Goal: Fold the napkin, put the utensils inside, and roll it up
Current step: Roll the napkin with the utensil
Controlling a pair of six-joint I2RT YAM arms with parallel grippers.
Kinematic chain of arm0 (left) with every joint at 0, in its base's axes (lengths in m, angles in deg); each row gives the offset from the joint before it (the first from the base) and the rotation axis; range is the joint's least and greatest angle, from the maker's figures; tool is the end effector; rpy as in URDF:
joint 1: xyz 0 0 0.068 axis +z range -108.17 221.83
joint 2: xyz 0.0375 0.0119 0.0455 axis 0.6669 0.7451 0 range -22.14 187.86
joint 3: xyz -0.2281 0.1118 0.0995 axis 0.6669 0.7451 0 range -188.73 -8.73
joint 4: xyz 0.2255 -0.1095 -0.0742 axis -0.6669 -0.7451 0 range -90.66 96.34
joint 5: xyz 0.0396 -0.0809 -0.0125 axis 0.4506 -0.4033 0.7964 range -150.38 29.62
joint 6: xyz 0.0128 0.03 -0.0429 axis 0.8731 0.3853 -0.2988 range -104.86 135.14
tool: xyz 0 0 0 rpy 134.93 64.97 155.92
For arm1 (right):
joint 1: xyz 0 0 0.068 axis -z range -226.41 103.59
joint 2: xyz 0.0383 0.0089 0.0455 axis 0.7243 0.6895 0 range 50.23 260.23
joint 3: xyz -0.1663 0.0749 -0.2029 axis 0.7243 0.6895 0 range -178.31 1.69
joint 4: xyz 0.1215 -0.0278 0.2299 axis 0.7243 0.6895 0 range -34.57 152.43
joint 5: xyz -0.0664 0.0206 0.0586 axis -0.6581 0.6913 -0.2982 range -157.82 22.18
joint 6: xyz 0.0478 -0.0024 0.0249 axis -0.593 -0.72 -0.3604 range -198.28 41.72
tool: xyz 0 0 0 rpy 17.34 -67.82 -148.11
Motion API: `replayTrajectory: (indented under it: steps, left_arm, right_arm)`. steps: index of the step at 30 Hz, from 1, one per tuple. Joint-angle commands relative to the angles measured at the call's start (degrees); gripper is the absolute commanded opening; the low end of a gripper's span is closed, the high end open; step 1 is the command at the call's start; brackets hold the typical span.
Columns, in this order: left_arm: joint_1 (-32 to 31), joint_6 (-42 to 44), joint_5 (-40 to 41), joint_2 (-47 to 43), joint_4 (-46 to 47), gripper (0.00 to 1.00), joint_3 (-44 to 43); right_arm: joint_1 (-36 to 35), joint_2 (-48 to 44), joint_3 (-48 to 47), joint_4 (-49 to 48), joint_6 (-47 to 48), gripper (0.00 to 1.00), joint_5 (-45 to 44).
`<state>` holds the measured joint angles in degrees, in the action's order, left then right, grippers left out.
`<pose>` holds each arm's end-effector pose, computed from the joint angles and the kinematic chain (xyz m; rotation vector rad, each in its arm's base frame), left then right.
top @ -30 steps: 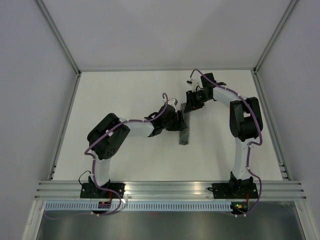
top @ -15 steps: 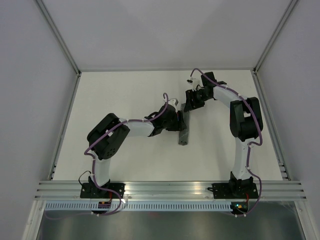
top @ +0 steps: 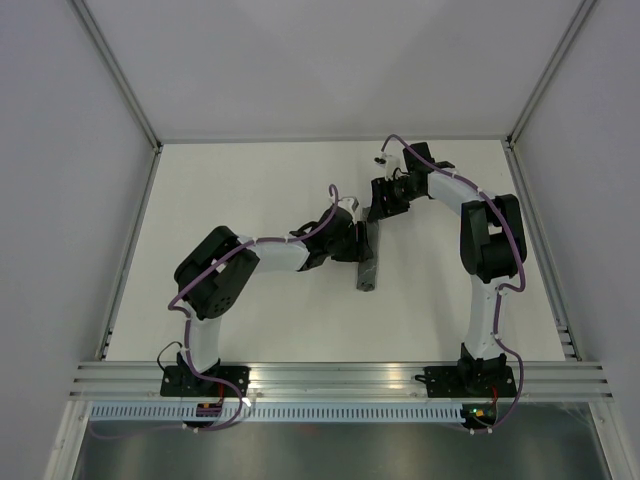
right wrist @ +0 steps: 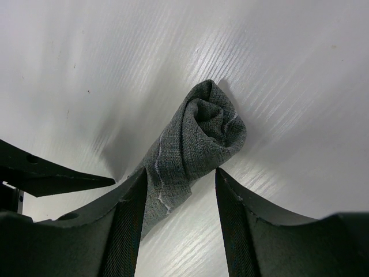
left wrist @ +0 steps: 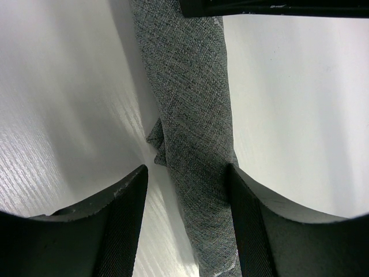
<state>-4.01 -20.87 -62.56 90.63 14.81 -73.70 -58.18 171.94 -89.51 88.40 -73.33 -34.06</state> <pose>0.2888 -0.2994 0.1463 0.2257 2.3738 -0.7738 0.4331 0.1105 0.1726 -0.5621 2.5457 0.8240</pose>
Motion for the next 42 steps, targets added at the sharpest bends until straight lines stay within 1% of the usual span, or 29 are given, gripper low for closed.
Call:
replayTrajectory:
  steps: [1,15,16,17,35,42]
  left_arm:
    - [-0.30,4.28,-1.34,0.96,-4.69,0.63,-1.39]
    - [-0.30,6.13,-2.31,0.78,-3.99,0.65,-3.23]
    - [-0.30,6.21,-2.22,0.70,-3.73,0.73,-3.23]
    - [-0.30,6.30,-2.31,0.70,-3.64,0.73,-3.32]
    - [-0.03,7.53,-3.10,-0.09,-3.55,0.74,-5.96]
    - [1.46,8.94,-3.88,-3.77,-4.60,0.74,-5.78]
  right_arm:
    - [0.26,-2.79,-2.41,0.08,-0.20,0.57,1.05]
    - [0.08,-2.27,-3.20,0.34,-0.38,0.57,0.87]
    - [0.08,-2.18,-3.20,0.25,-0.38,0.57,0.87]
    - [0.08,-2.18,-3.20,0.34,-0.38,0.57,0.78]
    - [-0.01,-2.27,-5.39,1.39,-0.20,0.57,0.87]
    - [0.08,-3.76,-10.22,2.97,-1.17,0.60,1.14]
